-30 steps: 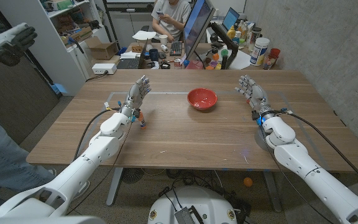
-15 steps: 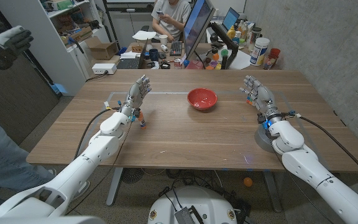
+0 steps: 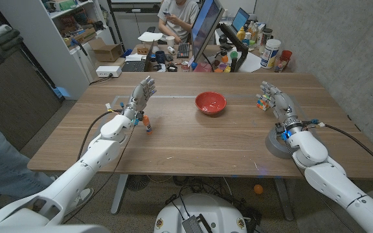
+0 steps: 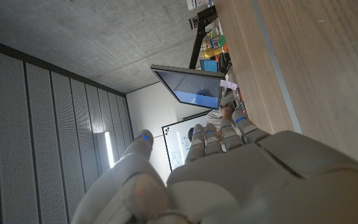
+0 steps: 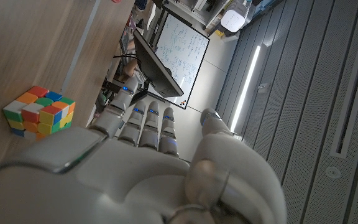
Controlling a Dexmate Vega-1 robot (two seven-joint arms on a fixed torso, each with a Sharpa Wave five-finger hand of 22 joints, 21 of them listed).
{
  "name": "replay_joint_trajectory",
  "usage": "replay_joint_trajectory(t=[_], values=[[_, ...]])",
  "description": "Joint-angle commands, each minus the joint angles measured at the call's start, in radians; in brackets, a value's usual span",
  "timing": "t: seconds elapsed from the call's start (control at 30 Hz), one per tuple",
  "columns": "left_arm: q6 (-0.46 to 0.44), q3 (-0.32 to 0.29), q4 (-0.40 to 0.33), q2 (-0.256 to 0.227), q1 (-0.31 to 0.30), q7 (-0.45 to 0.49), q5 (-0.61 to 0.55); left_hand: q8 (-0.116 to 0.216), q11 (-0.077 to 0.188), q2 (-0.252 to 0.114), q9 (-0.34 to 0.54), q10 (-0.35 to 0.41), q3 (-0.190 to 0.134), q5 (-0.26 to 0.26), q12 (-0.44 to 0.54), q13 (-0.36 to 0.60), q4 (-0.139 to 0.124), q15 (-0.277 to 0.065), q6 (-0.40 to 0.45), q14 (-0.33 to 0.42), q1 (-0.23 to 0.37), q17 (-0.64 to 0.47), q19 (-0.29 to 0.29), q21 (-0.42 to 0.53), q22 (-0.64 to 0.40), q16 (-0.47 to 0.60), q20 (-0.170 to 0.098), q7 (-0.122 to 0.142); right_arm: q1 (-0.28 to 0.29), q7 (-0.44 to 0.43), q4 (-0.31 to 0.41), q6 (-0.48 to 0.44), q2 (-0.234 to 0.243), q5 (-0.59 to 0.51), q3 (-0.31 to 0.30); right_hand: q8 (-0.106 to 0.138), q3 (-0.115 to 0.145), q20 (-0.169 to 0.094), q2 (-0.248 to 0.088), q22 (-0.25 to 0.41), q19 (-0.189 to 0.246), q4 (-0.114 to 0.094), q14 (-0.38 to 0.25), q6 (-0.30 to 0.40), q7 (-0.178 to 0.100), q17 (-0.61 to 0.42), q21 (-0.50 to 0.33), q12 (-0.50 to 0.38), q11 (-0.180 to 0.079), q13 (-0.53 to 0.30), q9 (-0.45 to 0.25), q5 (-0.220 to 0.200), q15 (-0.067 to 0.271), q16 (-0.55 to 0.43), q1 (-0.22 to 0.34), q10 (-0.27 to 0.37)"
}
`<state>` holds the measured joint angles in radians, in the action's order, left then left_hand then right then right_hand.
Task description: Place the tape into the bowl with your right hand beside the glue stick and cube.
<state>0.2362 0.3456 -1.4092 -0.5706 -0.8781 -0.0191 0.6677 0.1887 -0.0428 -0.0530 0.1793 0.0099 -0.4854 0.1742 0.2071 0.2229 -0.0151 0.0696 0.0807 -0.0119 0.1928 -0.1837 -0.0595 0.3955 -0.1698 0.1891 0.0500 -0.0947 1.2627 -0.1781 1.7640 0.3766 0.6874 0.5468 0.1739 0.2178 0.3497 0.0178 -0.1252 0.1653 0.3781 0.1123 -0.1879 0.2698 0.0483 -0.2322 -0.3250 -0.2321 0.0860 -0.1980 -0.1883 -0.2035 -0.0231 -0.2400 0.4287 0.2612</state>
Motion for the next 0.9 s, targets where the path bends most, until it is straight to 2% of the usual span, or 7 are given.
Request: replay_joint_trajectory(t=[0.03, 0.1, 0.3, 0.9], values=[[0.0, -0.015, -0.02, -0.013, -0.031, 0.008, 0.012, 0.006, -0.001, -0.007, 0.002, 0.007, -0.002, 0.007, 0.005, -0.001, 0.007, 0.009, 0.005, 0.002, 0.006, -0.003, -0.001, -0.004, -0.005, 0.006, 0.009, 0.0, 0.125, -0.024, 0.109, 0.033, 0.02, -0.023, -0.07, -0.004, 0.0, 0.008, 0.0, 0.005, 0.0, 0.008, 0.002, 0.011, 0.0, 0.0, 0.01, 0.001, 0.0, -0.002, -0.004, 0.004, -0.003, 0.0, 0.013, 0.008], [0.001, -0.015, -0.018, -0.012, -0.033, 0.005, 0.016, 0.006, -0.001, -0.007, 0.002, 0.007, -0.002, 0.007, 0.005, -0.002, 0.008, 0.009, 0.006, 0.002, 0.006, -0.003, 0.0, -0.004, -0.005, 0.006, 0.009, 0.0, 0.133, -0.017, 0.113, 0.039, 0.019, -0.029, -0.075, -0.004, 0.0, 0.008, 0.001, 0.005, -0.002, 0.009, 0.004, 0.012, 0.001, 0.0, 0.011, 0.002, 0.002, -0.002, -0.004, 0.005, -0.005, 0.001, 0.013, 0.007], [0.007, -0.012, -0.009, -0.014, -0.038, 0.001, 0.01, 0.007, -0.001, -0.008, 0.002, 0.01, -0.003, 0.007, 0.006, -0.004, 0.009, 0.01, 0.011, 0.006, 0.006, -0.003, 0.002, -0.007, -0.005, 0.007, 0.013, 0.0, 0.217, -0.109, 0.215, -0.047, 0.067, -0.203, -0.122, -0.006, -0.001, 0.011, 0.001, 0.005, -0.006, 0.01, 0.008, 0.011, -0.001, 0.0, 0.016, 0.005, 0.004, -0.002, -0.004, 0.007, -0.008, 0.003, 0.014, 0.003], [0.011, -0.027, -0.017, -0.025, -0.051, 0.006, 0.017, 0.009, -0.001, -0.01, 0.002, 0.014, -0.003, 0.007, 0.007, -0.007, 0.014, 0.01, 0.022, 0.008, 0.007, -0.003, 0.005, -0.015, -0.005, 0.007, 0.016, -0.002, 0.364, -0.117, 0.305, -0.058, 0.033, -0.334, -0.213, -0.007, -0.004, 0.013, 0.001, 0.005, -0.004, 0.013, 0.01, 0.014, -0.012, -0.001, 0.023, 0.007, 0.005, -0.003, -0.004, 0.012, -0.006, 0.003, 0.016, 0.005]])
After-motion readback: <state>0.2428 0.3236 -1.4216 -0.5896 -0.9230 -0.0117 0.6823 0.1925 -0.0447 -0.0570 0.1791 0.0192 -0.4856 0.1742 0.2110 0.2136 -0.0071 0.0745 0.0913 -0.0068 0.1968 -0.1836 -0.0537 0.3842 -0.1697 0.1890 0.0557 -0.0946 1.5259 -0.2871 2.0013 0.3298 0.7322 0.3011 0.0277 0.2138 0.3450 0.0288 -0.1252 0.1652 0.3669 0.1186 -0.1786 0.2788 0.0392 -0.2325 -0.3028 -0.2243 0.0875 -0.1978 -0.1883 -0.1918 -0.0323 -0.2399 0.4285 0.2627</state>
